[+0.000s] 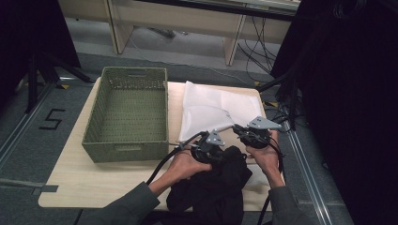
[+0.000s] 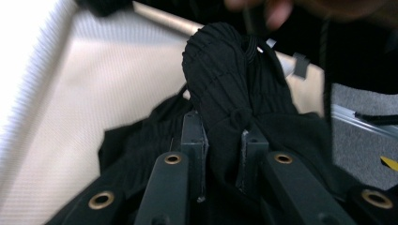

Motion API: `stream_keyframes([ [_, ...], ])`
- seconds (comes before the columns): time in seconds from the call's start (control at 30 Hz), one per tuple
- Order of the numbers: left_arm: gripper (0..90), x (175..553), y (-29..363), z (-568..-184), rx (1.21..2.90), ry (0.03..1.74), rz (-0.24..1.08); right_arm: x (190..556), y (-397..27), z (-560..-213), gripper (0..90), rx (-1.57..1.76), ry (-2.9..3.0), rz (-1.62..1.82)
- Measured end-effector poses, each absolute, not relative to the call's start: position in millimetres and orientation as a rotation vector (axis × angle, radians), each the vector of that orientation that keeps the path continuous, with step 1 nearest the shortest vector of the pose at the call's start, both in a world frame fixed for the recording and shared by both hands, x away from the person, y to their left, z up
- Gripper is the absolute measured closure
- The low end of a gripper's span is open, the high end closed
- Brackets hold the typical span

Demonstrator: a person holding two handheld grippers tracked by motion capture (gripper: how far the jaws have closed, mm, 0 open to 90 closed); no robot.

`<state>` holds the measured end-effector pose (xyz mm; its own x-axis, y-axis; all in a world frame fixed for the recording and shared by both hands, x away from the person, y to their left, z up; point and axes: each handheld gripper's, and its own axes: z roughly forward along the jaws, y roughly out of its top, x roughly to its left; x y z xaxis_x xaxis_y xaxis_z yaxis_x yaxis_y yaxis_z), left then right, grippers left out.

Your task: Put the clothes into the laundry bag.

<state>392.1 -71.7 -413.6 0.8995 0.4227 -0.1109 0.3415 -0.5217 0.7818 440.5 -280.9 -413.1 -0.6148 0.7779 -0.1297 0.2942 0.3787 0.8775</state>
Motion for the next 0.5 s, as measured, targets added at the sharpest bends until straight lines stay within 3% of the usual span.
stream_keyframes([
  [0.07, 76.8, 396, -79, -426, 2.148, 0.599, 0.112, 440, -279, -413, 85.7, 0.909, 2.103, 1.183],
  [0.17, 76.3, 402, -93, -449, 2.249, 0.564, 0.241, 437, -275, -411, 85.7, 0.921, 2.148, 1.169],
  [0.23, 74.1, 413, -95, -460, 2.275, 0.576, 0.13, 438, -273, -412, 85.7, 0.893, 2.149, 1.163],
  [0.3, 69.9, 411, -94, -457, 2.231, 0.612, 0.136, 438, -271, -414, 85.7, 0.88, 2.138, 1.17],
  [0.43, 44.8, 396, -66, -418, 2.205, 0.551, 0.25, 438, -269, -415, 85.6, 0.913, 2.146, 1.177],
  [0.5, 36.7, 395, -46, -403, 2.177, 0.587, 0.275, 438, -272, -414, 85.6, 0.888, 2.16, 1.161],
])
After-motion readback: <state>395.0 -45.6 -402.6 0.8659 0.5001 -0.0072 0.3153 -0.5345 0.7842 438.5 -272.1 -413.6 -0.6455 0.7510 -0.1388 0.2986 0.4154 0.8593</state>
